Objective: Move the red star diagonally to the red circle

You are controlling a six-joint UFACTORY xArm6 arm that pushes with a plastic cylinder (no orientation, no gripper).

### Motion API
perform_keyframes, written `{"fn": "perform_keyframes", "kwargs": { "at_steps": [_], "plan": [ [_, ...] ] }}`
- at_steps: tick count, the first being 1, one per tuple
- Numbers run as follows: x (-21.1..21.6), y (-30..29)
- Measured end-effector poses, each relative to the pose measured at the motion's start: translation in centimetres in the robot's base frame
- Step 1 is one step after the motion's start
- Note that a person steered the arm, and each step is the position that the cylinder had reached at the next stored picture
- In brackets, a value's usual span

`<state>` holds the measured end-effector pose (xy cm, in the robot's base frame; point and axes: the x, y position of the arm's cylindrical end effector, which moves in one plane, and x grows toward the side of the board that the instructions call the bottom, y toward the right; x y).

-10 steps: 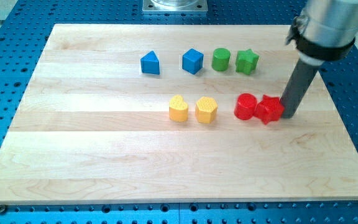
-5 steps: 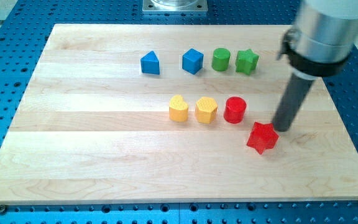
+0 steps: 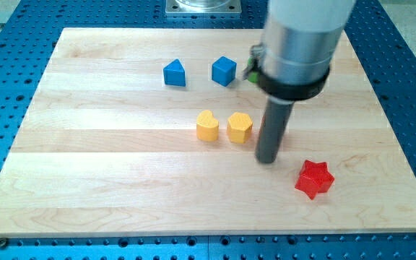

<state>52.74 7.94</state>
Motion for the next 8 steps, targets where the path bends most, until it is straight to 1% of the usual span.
{"fn": "perform_keyframes", "kwargs": {
  "at_steps": [1,2,4,5,7,8],
  "plan": [
    [1.9,2.8],
    [2.8,3.2],
    [3.1,3.6],
    [3.1,6.1],
    [3.4,6.6],
    [3.7,13.4]
  ]
}}
